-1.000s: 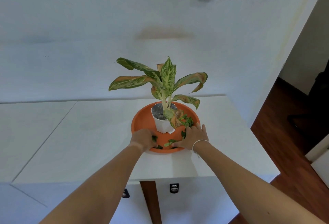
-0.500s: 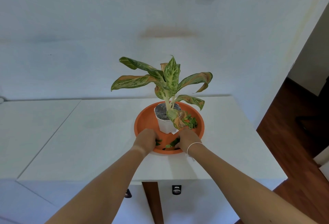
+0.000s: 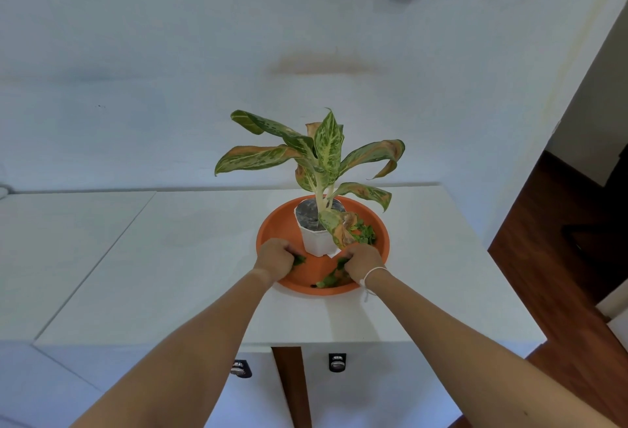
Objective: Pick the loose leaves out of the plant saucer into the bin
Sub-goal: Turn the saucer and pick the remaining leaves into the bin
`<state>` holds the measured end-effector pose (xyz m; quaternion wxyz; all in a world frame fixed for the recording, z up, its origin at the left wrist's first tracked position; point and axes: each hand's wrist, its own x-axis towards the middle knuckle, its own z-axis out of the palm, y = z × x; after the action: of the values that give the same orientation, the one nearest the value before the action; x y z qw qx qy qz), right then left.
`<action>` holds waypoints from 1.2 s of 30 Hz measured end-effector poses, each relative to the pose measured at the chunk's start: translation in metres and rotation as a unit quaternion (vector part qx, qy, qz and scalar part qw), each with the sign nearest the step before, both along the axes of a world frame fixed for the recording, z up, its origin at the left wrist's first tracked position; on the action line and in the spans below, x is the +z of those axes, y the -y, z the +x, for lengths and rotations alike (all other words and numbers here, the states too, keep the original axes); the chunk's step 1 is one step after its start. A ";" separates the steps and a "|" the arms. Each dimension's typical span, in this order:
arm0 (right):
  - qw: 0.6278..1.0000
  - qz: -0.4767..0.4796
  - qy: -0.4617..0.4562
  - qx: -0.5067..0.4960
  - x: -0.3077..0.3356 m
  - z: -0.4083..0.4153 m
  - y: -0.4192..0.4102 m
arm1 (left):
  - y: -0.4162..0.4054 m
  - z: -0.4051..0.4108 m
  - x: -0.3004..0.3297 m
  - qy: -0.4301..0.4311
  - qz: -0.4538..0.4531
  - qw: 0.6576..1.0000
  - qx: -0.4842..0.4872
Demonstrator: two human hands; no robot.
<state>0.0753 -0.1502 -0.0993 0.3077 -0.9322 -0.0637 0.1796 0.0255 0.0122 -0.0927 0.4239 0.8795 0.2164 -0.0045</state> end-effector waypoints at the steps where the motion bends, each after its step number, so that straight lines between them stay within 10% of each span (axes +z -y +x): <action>1: 0.999 0.023 -0.021 -0.017 0.001 0.002 0.001 | 0.000 0.000 0.003 0.005 -0.037 0.999 0.019; 12: 0.863 0.404 -0.237 -0.190 0.014 -0.006 0.009 | -0.007 0.001 -0.003 0.056 -0.234 0.962 0.127; 22: 0.716 0.550 -0.311 -0.295 0.021 -0.013 0.020 | -0.004 -0.011 0.009 0.078 -0.422 0.874 0.227; 36: 0.728 0.528 -0.306 -0.312 0.016 -0.011 0.020 | -0.004 -0.015 0.013 0.071 -0.464 0.856 0.218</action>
<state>0.0644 -0.1700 -0.0832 0.7919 -0.4814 0.2434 0.2862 0.0110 0.0163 -0.0800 0.7874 0.5089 0.3442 0.0504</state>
